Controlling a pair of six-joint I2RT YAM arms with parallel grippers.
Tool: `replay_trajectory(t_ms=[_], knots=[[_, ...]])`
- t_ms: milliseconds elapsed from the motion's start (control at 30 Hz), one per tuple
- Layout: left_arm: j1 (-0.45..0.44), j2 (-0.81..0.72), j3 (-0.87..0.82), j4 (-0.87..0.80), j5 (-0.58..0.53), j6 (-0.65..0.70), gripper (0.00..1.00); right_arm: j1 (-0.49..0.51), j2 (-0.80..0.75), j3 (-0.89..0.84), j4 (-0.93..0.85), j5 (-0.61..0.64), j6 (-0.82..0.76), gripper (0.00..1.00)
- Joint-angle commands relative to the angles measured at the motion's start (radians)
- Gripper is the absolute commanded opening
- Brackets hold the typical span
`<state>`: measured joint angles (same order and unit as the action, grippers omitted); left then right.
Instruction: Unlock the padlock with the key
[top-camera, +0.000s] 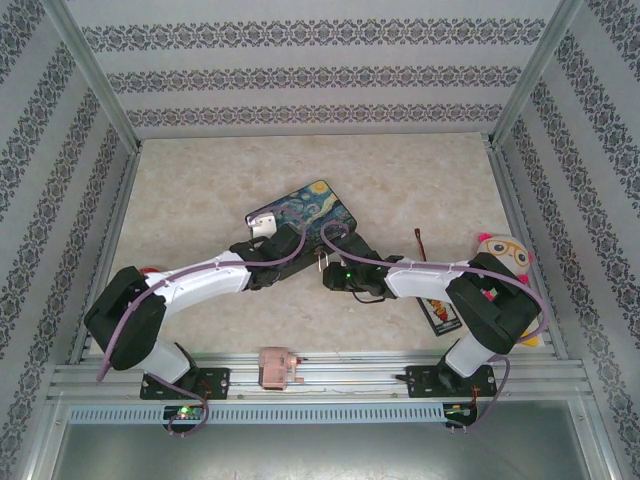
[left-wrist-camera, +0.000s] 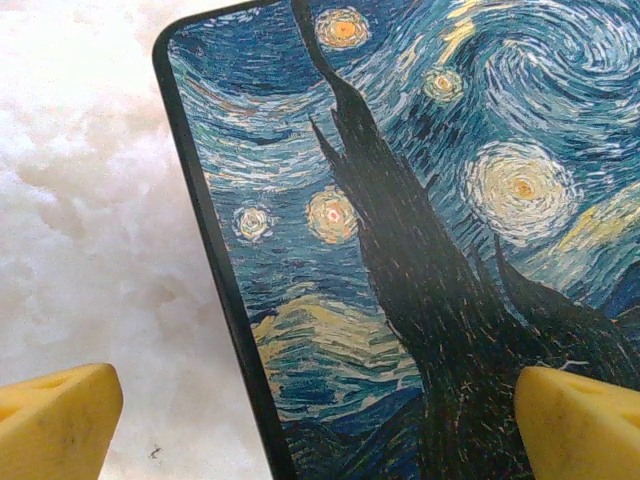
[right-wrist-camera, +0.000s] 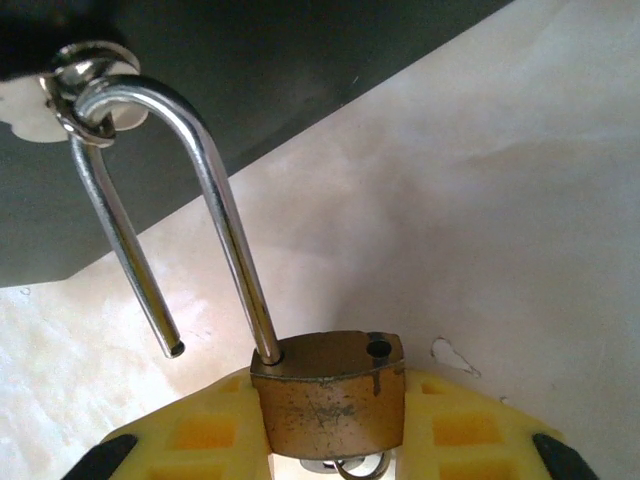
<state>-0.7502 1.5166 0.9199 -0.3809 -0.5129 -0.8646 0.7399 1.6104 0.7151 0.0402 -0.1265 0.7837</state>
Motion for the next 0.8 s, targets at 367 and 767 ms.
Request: replay_trajectory(t_ms=[367,767], knots=[[0.015,0.004,-0.039,-0.064,0.009,-0.008,0.99,-0.037,-0.027,-0.025,0.164,-0.038,0.099,0.0],[0.021,-0.008,-0.058,-0.05,0.013,0.0,0.99,-0.051,-0.02,-0.031,0.205,-0.043,0.142,0.0]])
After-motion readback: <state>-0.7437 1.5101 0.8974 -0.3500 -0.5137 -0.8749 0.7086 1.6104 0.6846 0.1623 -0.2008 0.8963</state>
